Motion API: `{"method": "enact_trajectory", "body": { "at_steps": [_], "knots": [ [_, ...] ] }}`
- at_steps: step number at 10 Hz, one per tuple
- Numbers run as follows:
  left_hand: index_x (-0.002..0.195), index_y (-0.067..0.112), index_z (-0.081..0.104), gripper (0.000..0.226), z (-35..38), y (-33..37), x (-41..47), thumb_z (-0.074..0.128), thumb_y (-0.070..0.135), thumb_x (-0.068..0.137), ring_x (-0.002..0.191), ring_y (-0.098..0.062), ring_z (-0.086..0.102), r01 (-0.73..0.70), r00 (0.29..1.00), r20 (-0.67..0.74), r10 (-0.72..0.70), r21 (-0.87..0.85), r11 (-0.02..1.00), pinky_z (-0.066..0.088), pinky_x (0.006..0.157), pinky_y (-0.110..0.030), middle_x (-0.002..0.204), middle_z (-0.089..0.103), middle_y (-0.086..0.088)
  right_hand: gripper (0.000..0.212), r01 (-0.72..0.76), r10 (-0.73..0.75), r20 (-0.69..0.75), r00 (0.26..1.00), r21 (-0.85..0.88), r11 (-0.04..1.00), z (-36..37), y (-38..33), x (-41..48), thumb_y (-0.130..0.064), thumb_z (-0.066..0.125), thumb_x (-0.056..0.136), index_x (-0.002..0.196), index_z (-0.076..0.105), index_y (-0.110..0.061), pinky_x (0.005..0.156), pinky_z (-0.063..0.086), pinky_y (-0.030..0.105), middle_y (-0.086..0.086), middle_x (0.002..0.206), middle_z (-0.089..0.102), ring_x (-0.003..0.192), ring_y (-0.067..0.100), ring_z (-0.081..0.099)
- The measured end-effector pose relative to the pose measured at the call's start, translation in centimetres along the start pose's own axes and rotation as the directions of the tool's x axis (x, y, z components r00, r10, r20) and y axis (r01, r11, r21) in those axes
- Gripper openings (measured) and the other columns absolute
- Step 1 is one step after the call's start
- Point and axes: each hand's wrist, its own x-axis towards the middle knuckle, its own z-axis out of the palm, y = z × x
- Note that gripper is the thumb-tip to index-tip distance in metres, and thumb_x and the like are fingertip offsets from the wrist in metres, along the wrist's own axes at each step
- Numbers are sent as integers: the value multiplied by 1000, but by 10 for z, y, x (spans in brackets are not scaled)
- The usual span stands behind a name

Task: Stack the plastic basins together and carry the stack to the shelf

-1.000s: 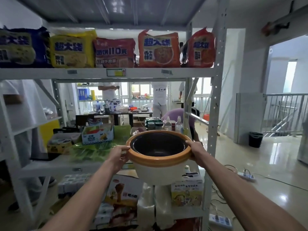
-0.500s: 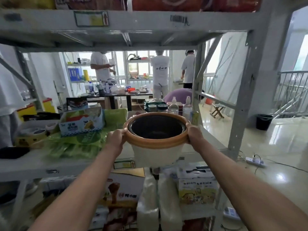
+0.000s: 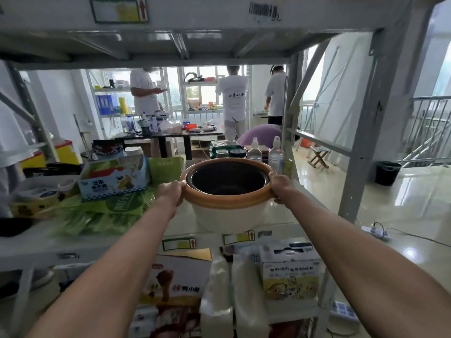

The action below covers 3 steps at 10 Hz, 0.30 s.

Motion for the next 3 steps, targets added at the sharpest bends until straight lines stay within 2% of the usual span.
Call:
{"method": "enact_trajectory", "body": {
  "at_steps": [1,2,3],
  "knots": [
    [117,13,71,36,-1,8,-26,50,36,100,102,-32,63,-156,969,-55,240,615,773,49,88,-35,118,67,-11,60,94,-155,-94,984,-462,882,-10,-11,-22,-45,21,112,155,41,-9,115,36,45,18,157,46,141,36,46],
    [141,21,58,51,-3,13,-62,30,40,102,137,-27,47,-392,833,147,533,837,381,37,110,-45,152,50,-3,70,220,-346,-102,933,-600,769,-20,-16,-42,-63,18,99,160,27,-30,122,20,60,8,172,24,156,34,23],
    [145,23,53,68,-6,25,-79,15,49,95,144,-21,38,-528,757,392,523,838,136,37,111,-48,157,45,2,74,305,-389,33,921,-680,666,-25,-29,-61,-63,18,100,163,24,-24,126,12,59,10,174,16,160,34,11]
  ]
}}
